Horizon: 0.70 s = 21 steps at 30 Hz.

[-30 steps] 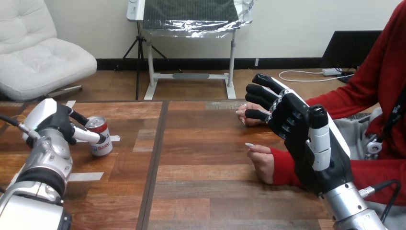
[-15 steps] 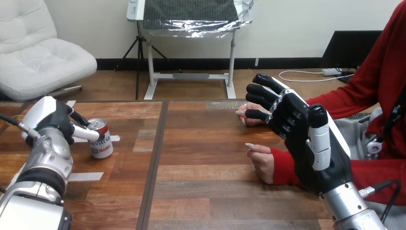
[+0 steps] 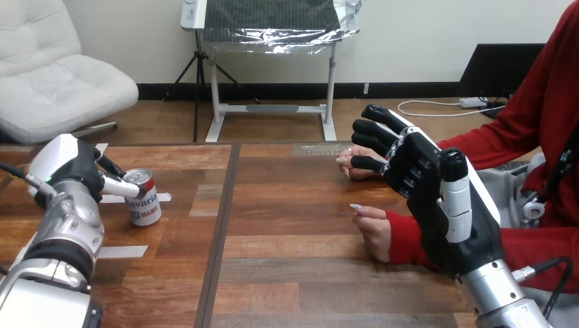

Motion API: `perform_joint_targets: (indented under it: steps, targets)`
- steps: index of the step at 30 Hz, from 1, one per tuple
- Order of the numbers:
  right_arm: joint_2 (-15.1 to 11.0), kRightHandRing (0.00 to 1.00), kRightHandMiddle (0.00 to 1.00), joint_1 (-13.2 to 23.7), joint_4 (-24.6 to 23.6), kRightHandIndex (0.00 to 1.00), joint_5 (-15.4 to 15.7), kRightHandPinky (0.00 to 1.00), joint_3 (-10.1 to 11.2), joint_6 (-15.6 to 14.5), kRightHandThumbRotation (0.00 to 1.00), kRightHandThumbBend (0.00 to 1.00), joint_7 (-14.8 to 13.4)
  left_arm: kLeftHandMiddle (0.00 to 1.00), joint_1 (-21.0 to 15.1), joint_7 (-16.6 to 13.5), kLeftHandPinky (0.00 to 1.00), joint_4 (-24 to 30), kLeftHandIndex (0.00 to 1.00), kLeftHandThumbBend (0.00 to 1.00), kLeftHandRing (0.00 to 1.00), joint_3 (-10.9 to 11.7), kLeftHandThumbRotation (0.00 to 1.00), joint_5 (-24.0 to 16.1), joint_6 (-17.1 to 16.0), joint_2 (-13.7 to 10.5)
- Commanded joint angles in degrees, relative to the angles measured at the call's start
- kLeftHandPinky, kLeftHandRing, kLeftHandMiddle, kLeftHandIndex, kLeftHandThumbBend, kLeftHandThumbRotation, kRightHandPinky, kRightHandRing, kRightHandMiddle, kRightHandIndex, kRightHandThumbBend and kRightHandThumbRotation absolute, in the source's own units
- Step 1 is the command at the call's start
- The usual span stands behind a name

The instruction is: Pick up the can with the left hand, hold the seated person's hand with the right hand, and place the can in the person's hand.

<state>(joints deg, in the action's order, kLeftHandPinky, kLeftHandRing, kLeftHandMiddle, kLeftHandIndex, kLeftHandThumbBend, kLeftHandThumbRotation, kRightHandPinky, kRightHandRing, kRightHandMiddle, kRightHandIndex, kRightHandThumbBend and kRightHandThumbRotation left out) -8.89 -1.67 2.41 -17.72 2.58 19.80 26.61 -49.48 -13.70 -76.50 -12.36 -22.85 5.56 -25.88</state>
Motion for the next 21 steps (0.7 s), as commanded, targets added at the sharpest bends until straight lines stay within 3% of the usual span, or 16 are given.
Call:
perform_joint_targets:
  steps: [1,9,21]
  targets:
    - [0.2,0.87,0.85,3.6,-0.4,0.87,0.0,0.78,0.4,0.9,1.00,0.85,-0.1,0.32,-2.8,-1.7,0.15,1.4,0.34,0.77,0.22,-0.4,0.07,-0.9,-1.2,0.3]
    - [0.1,0.87,0.86,3.6,-0.4,0.87,-0.2,0.78,0.5,0.6,1.00,0.85,0.0,0.38,-2.9,-3.2,0.23,1.7,0.37,0.80,0.29,-1.6,0.11,-2.2,-1.7,0.2]
    - [0.1,0.87,0.86,3.3,-0.9,0.87,0.1,0.78,0.4,-0.1,1.00,0.86,-0.6,0.60,-3.2,-4.9,0.45,2.1,0.59,0.83,0.55,-2.4,0.29,-4.1,-1.8,0.3]
